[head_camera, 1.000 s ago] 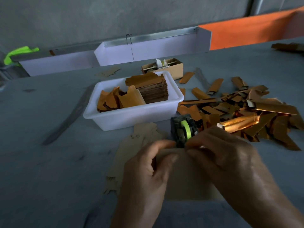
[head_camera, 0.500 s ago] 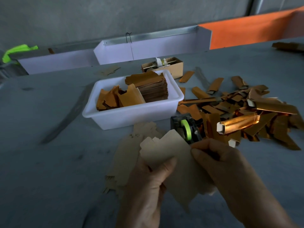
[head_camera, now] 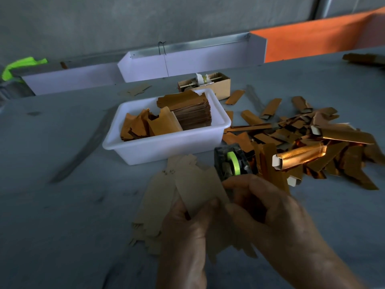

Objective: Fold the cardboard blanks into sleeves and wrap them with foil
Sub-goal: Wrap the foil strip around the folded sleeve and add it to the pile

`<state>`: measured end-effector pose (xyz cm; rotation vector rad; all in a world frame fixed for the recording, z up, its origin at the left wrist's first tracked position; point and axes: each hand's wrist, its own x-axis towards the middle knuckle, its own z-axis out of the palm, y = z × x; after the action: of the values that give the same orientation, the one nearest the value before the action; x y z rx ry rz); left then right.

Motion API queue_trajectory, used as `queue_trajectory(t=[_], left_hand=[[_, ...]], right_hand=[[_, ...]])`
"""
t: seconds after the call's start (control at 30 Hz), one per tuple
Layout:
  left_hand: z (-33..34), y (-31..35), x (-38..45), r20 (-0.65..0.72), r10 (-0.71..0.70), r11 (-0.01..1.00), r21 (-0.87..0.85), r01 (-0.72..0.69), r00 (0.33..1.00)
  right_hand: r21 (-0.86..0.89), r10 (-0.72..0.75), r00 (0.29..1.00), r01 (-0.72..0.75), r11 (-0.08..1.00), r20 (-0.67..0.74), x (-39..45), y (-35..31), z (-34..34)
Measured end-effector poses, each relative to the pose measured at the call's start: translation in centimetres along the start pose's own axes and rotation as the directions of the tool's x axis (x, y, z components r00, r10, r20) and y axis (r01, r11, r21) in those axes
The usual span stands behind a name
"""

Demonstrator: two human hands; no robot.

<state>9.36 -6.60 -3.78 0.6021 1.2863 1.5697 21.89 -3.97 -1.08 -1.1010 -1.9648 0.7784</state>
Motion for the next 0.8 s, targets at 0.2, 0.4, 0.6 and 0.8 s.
queue_trajectory(t=[0.2,0.4,0.6,0.8], left_hand=[[-0.1,0.8,-0.3,0.094,-0.046,0.999,-0.01,0.047,0.995],[-0.6,1.3,-0.3,0.189,-0.005,0.993,0.116,-0.017,0.982],[-1.4,1.6,-0.1,0.24,0.017,0.972,0.223,-0.073,0.971],[-1.6,2.1,-0.3,0.332,-0.032,0.946,0.314,-0.078,0.943]], right_hand=[[0.069,-0.051,0.998,0.048,0.996,0.033,-0.4,-0.1,1.6],[0.006,-0.034,0.999,0.034,0.999,-0.007,-0.2,0.5,1.9],[0.094,0.19,0.97,-0.178,0.98,-0.153,-0.1,0.6,1.0],[0.439,0.377,0.922,-0.375,0.816,0.087,0.3,0.7,1.0]])
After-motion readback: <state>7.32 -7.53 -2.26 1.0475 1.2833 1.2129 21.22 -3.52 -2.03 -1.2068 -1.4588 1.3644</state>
